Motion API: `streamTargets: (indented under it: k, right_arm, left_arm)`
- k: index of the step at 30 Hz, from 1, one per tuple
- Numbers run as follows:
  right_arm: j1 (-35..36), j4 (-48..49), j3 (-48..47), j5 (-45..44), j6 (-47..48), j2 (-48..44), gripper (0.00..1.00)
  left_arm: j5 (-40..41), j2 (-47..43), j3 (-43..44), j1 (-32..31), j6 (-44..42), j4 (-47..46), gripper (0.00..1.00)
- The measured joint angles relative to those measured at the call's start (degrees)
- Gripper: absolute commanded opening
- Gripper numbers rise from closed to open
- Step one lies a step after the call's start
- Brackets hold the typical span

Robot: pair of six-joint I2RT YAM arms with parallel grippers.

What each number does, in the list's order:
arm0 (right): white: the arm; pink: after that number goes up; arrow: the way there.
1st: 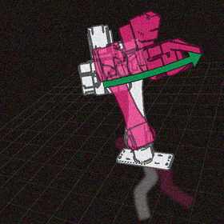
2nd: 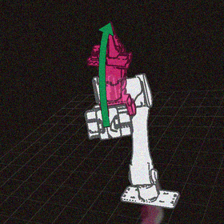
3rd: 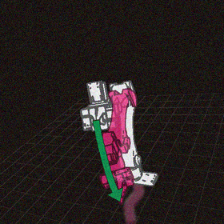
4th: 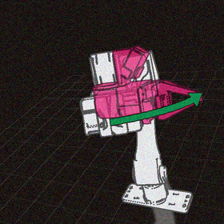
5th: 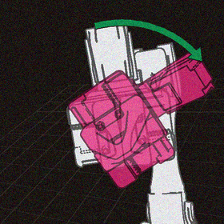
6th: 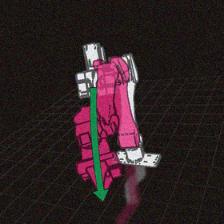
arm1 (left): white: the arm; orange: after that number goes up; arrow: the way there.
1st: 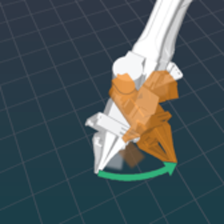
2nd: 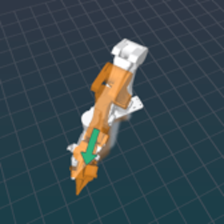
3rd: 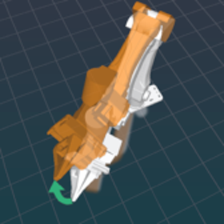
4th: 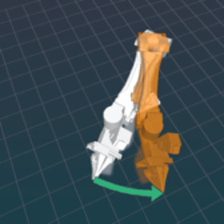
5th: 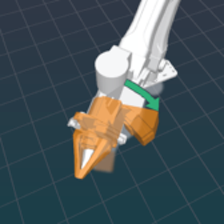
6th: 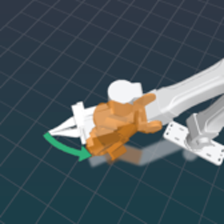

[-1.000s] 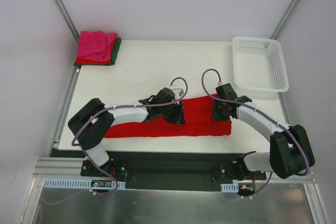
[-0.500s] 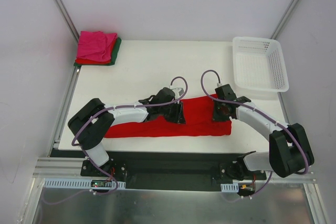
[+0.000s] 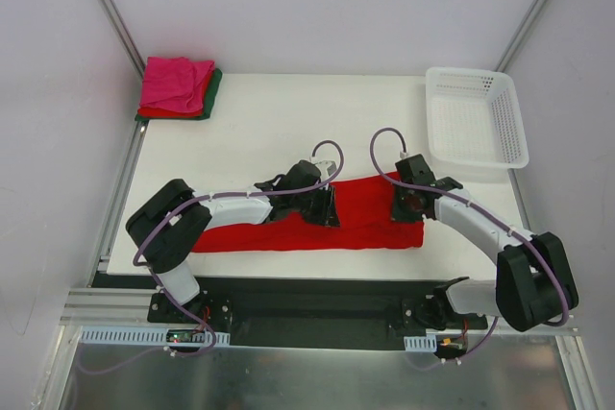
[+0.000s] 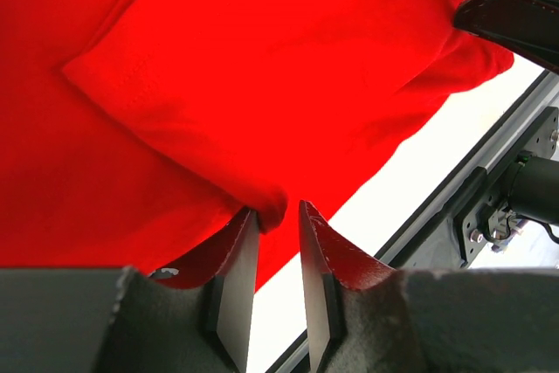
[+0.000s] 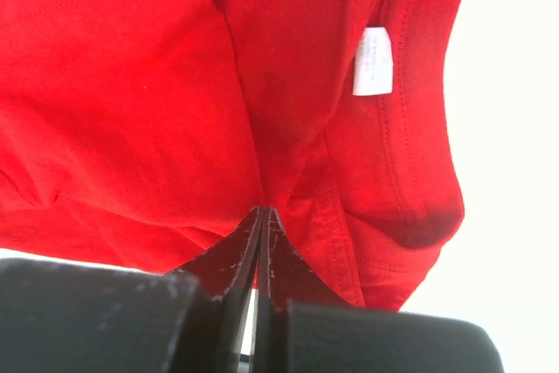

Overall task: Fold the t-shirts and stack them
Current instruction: Fold the other side of the tshirt into a rectangle

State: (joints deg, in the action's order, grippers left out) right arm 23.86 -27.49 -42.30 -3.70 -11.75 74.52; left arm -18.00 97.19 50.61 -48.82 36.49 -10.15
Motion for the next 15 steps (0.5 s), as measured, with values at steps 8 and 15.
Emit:
streamTargets:
  k: [8,15]
  right_arm:
    - [0.02,-0.81,0.02,-0.66,0.0,-1.03,0.01]
    - [0.02,-1.51,0.02,-2.19,0.0,-1.55,0.01]
  left_arm:
    - [-0.11,0.0,0.0,0.0,0.0,0.0,0.24]
    - [-1.09,0.37,0.0,0.0,0.0,-0.02,0.23]
